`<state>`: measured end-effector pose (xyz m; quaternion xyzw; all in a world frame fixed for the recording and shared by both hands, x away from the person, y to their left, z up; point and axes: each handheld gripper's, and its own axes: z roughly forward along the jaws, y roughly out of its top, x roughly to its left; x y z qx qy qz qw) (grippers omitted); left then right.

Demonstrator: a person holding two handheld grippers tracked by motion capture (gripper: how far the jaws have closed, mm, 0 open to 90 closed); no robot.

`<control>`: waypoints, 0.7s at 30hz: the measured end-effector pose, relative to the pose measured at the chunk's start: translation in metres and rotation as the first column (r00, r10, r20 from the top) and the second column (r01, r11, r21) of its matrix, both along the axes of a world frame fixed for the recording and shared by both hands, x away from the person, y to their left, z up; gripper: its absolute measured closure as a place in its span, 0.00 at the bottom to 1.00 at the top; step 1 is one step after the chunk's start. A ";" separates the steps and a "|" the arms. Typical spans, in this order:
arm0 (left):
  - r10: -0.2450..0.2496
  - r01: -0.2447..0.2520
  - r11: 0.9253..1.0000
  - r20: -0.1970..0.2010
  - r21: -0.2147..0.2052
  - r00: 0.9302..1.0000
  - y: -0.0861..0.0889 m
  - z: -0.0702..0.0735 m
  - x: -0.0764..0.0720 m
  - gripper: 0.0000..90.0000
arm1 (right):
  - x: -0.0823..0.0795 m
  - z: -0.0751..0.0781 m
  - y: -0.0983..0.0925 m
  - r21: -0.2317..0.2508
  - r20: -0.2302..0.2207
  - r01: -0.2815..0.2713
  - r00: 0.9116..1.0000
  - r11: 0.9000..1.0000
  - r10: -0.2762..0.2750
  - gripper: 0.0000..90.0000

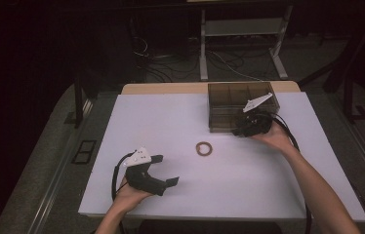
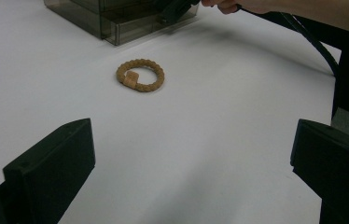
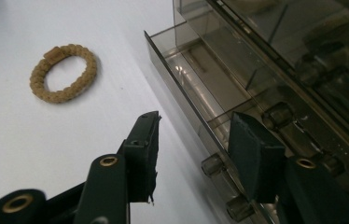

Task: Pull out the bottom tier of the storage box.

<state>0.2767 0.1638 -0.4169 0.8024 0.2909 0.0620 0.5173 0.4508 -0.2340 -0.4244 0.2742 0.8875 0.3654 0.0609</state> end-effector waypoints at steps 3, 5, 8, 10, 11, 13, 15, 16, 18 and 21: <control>-0.001 0.001 1.000 0.000 0.000 1.000 0.000 0.000 0.000 0.00 | 0.003 -0.002 -0.001 0.007 -0.001 0.003 1.000 1.000 -0.003 0.62; -0.001 0.001 1.000 -0.001 0.000 1.000 0.000 0.000 0.000 0.00 | 0.004 -0.004 -0.002 0.013 -0.002 0.002 1.000 1.000 -0.002 0.65; 0.000 0.000 1.000 -0.003 -0.001 1.000 0.000 0.000 0.000 0.00 | 0.005 -0.005 -0.001 0.008 0.003 0.001 1.000 1.000 -0.001 0.66; -0.001 0.001 1.000 -0.003 0.000 1.000 0.000 0.000 0.000 0.00 | 0.006 -0.005 0.000 -0.009 0.005 -0.001 1.000 1.000 0.001 0.69; -0.001 0.001 1.000 -0.002 0.000 1.000 0.000 0.000 0.000 0.00 | 0.006 -0.005 0.001 -0.010 0.011 -0.003 1.000 1.000 0.003 0.70; 0.000 0.000 1.000 -0.002 -0.001 1.000 0.001 0.000 0.000 0.00 | 0.007 -0.005 0.002 0.000 0.008 -0.004 1.000 1.000 0.004 0.73; 0.001 -0.001 1.000 -0.001 -0.001 1.000 0.001 0.000 0.000 0.00 | 0.007 -0.005 0.002 -0.004 0.008 -0.007 1.000 1.000 0.007 0.75; 0.000 0.000 1.000 -0.002 -0.001 1.000 0.001 0.000 0.000 0.00 | 0.007 -0.005 0.002 -0.004 0.008 -0.007 1.000 1.000 0.007 0.75; -0.002 0.002 1.000 -0.003 -0.002 1.000 0.000 0.000 0.000 0.00 | 0.008 -0.006 0.001 -0.008 0.005 -0.008 1.000 1.000 0.008 0.77; -0.004 0.004 1.000 -0.002 -0.002 1.000 0.000 0.000 0.000 0.00 | 0.008 -0.008 0.001 -0.014 -0.003 -0.008 1.000 1.000 0.008 0.77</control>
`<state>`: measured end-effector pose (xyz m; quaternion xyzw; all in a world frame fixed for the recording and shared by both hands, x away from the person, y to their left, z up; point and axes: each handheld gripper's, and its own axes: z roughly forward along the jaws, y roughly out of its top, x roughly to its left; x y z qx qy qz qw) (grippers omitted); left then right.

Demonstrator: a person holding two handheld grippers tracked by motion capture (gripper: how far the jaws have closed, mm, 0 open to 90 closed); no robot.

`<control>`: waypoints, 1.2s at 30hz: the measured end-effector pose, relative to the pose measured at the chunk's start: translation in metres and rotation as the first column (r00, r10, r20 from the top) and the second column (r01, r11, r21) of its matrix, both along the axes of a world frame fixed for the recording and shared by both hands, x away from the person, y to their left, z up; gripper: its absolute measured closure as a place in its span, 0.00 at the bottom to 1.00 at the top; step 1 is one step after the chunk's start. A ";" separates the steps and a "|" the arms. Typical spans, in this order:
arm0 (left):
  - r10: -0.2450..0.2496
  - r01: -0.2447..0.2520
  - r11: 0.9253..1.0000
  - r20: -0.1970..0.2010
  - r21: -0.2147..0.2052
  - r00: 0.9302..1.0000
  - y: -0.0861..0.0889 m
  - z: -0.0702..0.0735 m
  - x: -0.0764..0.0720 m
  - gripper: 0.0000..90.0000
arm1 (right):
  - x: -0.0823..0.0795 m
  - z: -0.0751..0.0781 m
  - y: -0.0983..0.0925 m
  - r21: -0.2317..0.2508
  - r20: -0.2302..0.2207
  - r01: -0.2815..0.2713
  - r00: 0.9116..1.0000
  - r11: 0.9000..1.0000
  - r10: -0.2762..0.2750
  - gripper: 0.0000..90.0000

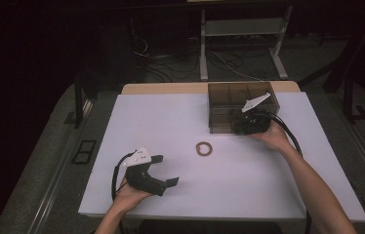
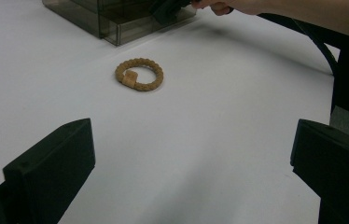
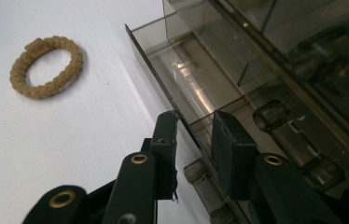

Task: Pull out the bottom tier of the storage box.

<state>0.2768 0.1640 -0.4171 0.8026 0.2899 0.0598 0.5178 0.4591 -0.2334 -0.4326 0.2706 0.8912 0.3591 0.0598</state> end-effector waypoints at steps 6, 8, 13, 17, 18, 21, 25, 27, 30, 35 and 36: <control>0.001 -0.001 1.000 0.000 0.001 1.000 0.000 0.000 0.000 0.00 | 0.000 -0.001 0.000 0.008 -0.008 -0.006 1.000 1.000 0.006 0.78; 0.001 -0.001 1.000 0.000 0.001 1.000 0.000 0.000 0.000 0.00 | 0.000 -0.001 -0.001 0.007 -0.007 -0.007 1.000 1.000 0.007 0.78; 0.000 0.000 1.000 0.000 0.002 1.000 0.000 0.000 0.000 0.00 | -0.001 -0.001 -0.001 0.005 -0.015 -0.013 1.000 1.000 0.013 0.78; 0.002 -0.002 1.000 -0.001 0.001 1.000 0.000 0.000 0.000 0.00 | -0.003 -0.001 -0.001 0.000 -0.018 -0.020 1.000 1.000 0.020 0.78; 0.002 -0.002 1.000 0.000 0.001 1.000 0.000 0.000 0.000 0.00 | -0.003 -0.001 -0.001 0.003 -0.018 -0.021 1.000 1.000 0.021 0.78; 0.002 -0.002 1.000 -0.002 0.000 1.000 0.000 0.000 0.000 0.00 | -0.003 -0.002 -0.001 -0.003 -0.025 -0.027 0.999 1.000 0.027 0.78; 0.003 -0.003 1.000 -0.002 0.000 1.000 0.000 0.000 0.000 0.00 | -0.004 -0.003 -0.002 -0.003 -0.034 -0.033 0.999 0.999 0.033 0.78; 0.003 -0.003 1.000 -0.001 0.002 1.000 0.000 0.000 0.000 0.00 | -0.005 -0.003 -0.001 -0.005 -0.038 -0.035 0.999 0.999 0.035 0.79; 0.003 -0.003 1.000 -0.001 0.002 1.000 0.000 0.000 0.000 0.00 | -0.006 -0.002 0.000 -0.013 -0.038 -0.045 0.998 0.999 0.044 0.79; 0.003 -0.003 1.000 -0.001 0.002 1.000 0.000 0.000 0.000 0.00 | -0.006 -0.003 -0.001 -0.017 -0.044 -0.057 0.997 0.998 0.056 0.80; 0.003 -0.003 1.000 -0.001 0.002 1.000 0.000 0.000 0.000 0.00 | -0.006 -0.003 -0.001 -0.018 -0.045 -0.058 0.997 0.998 0.057 0.80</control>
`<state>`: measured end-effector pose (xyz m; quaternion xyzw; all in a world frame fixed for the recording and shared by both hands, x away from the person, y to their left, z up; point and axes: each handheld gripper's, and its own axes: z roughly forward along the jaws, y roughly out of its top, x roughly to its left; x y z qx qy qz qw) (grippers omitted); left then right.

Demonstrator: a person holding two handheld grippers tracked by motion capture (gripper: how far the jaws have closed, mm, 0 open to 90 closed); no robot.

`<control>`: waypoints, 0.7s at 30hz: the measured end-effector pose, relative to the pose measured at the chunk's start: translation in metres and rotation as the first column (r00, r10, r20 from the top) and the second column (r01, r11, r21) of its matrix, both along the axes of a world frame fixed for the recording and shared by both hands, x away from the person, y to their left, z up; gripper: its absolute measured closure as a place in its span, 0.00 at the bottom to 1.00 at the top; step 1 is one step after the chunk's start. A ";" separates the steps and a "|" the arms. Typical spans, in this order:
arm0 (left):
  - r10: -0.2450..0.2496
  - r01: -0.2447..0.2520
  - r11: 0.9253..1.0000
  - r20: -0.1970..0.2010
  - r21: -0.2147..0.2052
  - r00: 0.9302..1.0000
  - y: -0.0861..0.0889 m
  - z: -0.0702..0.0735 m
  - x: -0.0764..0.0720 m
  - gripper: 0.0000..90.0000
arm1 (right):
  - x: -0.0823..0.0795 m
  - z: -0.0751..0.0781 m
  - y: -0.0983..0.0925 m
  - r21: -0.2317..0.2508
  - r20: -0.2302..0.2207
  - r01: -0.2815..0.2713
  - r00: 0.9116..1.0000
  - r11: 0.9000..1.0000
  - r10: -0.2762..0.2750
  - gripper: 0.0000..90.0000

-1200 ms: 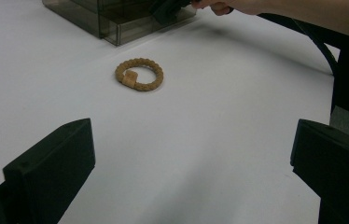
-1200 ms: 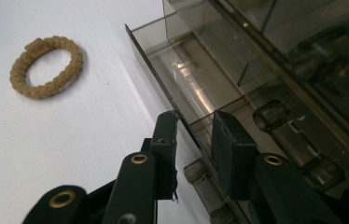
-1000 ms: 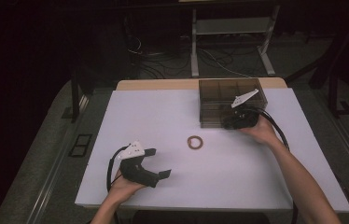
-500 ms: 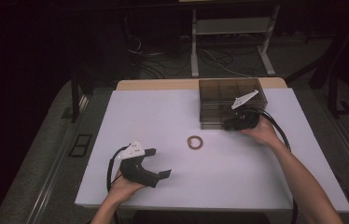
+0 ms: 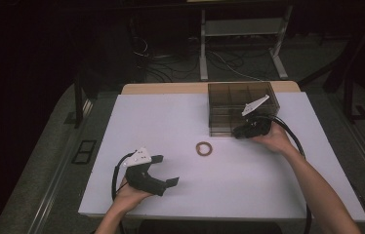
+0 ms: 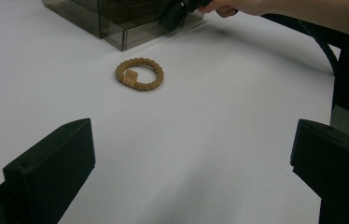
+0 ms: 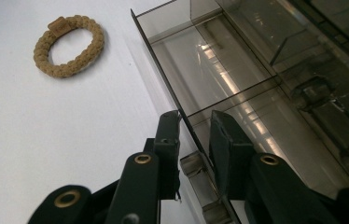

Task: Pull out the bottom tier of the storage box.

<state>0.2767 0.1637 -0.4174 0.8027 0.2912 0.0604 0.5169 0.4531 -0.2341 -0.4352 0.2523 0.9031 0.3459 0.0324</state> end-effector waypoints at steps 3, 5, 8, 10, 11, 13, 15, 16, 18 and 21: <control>-0.001 0.001 1.000 -0.001 0.003 1.000 0.000 0.000 0.000 0.00 | 0.000 0.000 0.000 -0.001 0.000 -0.006 1.000 1.000 0.006 0.80; -0.001 0.001 1.000 0.000 0.003 1.000 0.000 0.000 0.000 0.00 | -0.001 0.000 0.000 0.000 -0.003 -0.010 1.000 1.000 0.010 0.80; 0.000 0.000 1.000 -0.001 0.004 1.000 0.000 0.000 0.000 0.00 | -0.002 0.000 0.000 -0.018 -0.001 -0.023 1.000 1.000 0.023 0.81; -0.001 0.001 1.000 -0.001 0.005 1.000 0.000 0.000 0.000 0.00 | -0.003 0.000 0.000 -0.021 -0.005 -0.023 1.000 1.000 0.023 0.81; -0.001 0.001 1.000 -0.001 0.004 1.000 0.000 0.000 0.000 0.00 | -0.002 -0.001 0.000 -0.029 0.001 -0.030 1.000 0.999 0.030 0.81; -0.001 0.001 1.000 -0.001 0.004 1.000 0.000 0.000 0.000 0.00 | -0.002 -0.001 -0.001 -0.030 -0.002 -0.034 0.999 0.999 0.034 0.81; 0.000 0.000 1.000 -0.001 0.003 1.000 0.000 0.000 0.000 0.00 | -0.003 -0.001 -0.001 -0.030 -0.006 -0.038 0.999 0.999 0.038 0.81; 0.000 0.000 1.000 -0.001 0.003 1.000 0.000 0.000 0.000 0.00 | -0.003 -0.001 -0.001 -0.032 -0.006 -0.040 0.999 0.999 0.040 0.81; 0.000 0.000 1.000 -0.001 0.003 1.000 0.000 0.000 0.000 0.00 | -0.003 -0.001 -0.001 -0.031 -0.013 -0.038 0.999 0.999 0.038 0.81; 0.001 -0.001 1.000 -0.002 0.002 1.000 0.000 0.000 0.000 0.00 | -0.004 -0.001 -0.001 -0.034 -0.012 -0.046 0.999 0.998 0.045 0.81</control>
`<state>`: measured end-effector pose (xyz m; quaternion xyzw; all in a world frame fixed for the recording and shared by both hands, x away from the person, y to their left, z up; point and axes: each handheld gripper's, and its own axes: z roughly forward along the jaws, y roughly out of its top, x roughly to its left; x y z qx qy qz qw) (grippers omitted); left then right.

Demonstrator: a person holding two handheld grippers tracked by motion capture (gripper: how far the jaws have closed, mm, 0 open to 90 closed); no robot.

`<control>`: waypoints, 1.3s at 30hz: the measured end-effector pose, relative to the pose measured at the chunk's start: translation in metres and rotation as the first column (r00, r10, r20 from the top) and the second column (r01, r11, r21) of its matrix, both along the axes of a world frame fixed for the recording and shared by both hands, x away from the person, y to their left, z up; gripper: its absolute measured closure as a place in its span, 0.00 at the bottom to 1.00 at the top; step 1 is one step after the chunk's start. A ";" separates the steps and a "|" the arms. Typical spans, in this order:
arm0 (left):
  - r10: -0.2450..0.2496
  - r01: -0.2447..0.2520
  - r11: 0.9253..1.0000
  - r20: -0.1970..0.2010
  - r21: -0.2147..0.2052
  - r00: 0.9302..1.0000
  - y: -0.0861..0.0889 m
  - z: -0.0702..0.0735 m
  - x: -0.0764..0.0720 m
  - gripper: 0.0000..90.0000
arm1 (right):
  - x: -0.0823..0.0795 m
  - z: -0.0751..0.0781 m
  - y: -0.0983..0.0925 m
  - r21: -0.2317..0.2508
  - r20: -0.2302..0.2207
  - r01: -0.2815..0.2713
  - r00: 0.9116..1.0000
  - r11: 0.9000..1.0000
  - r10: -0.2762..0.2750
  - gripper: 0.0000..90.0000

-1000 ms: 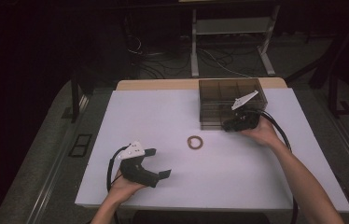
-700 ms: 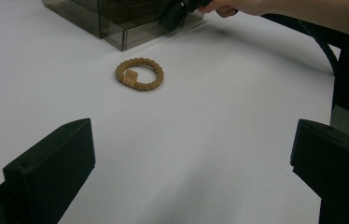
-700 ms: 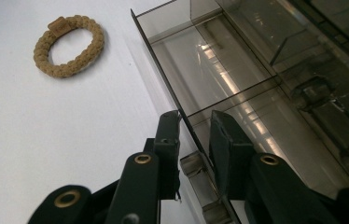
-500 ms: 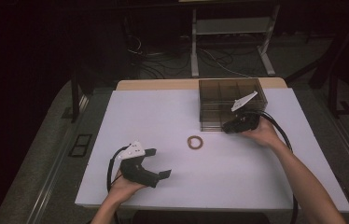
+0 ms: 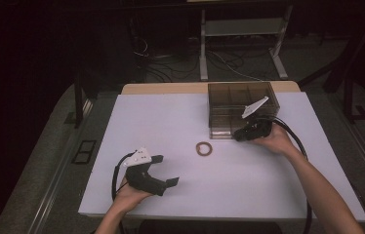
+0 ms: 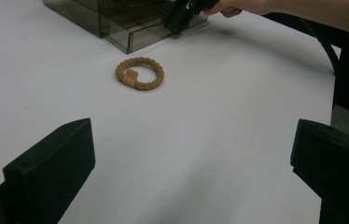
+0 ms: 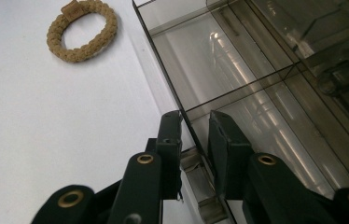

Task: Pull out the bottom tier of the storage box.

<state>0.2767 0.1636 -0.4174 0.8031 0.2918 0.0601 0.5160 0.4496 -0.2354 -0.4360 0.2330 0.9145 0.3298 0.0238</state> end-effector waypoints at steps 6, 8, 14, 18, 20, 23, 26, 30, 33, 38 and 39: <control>0.000 0.000 1.000 0.000 -0.001 1.000 0.000 0.000 0.000 0.00 | -0.001 0.000 0.000 0.005 -0.003 0.002 1.000 1.000 -0.002 0.81; 0.000 0.000 1.000 0.000 -0.001 1.000 0.000 0.000 0.000 0.00 | -0.001 0.000 -0.001 0.004 -0.007 -0.003 1.000 1.000 0.003 0.82; -0.001 0.001 1.000 -0.001 0.001 1.000 0.000 0.000 0.000 0.00 | -0.002 -0.001 -0.001 0.012 -0.015 -0.003 1.000 1.000 0.004 0.82; -0.001 0.001 1.000 0.000 0.002 1.000 0.000 0.000 0.000 0.00 | -0.002 -0.001 -0.001 0.013 -0.020 -0.004 1.000 1.000 0.005 0.82; 0.001 -0.001 1.000 -0.001 -0.001 1.000 0.000 0.000 0.000 0.00 | -0.002 -0.001 -0.001 0.019 -0.029 0.000 1.000 1.000 0.000 0.82; 0.001 -0.001 1.000 0.000 -0.003 1.000 0.000 0.000 0.000 0.00 | -0.002 -0.001 -0.002 0.014 -0.026 -0.007 1.000 1.000 0.007 0.82; 0.000 0.000 1.000 0.000 -0.002 1.000 0.000 0.000 0.000 0.00 | -0.003 -0.001 -0.002 0.022 -0.039 -0.005 0.999 1.000 0.006 0.82; 0.001 -0.001 1.000 -0.001 -0.001 1.000 0.000 0.000 0.000 0.00 | -0.004 0.000 -0.002 0.022 -0.045 -0.009 0.999 1.000 0.010 0.82; 0.000 0.000 1.000 0.000 0.000 1.000 0.000 0.000 0.000 0.00 | -0.006 0.000 -0.002 0.024 -0.048 -0.006 0.999 1.000 0.007 0.82; -0.001 0.001 1.000 0.000 0.002 1.000 0.000 0.000 0.000 0.00 | -0.009 -0.001 -0.002 0.033 -0.054 -0.002 0.999 0.999 0.004 0.82; -0.001 0.001 1.000 0.001 0.002 1.000 0.000 0.000 0.000 0.00 | -0.009 -0.001 -0.002 0.032 -0.053 -0.002 0.999 0.999 0.003 0.82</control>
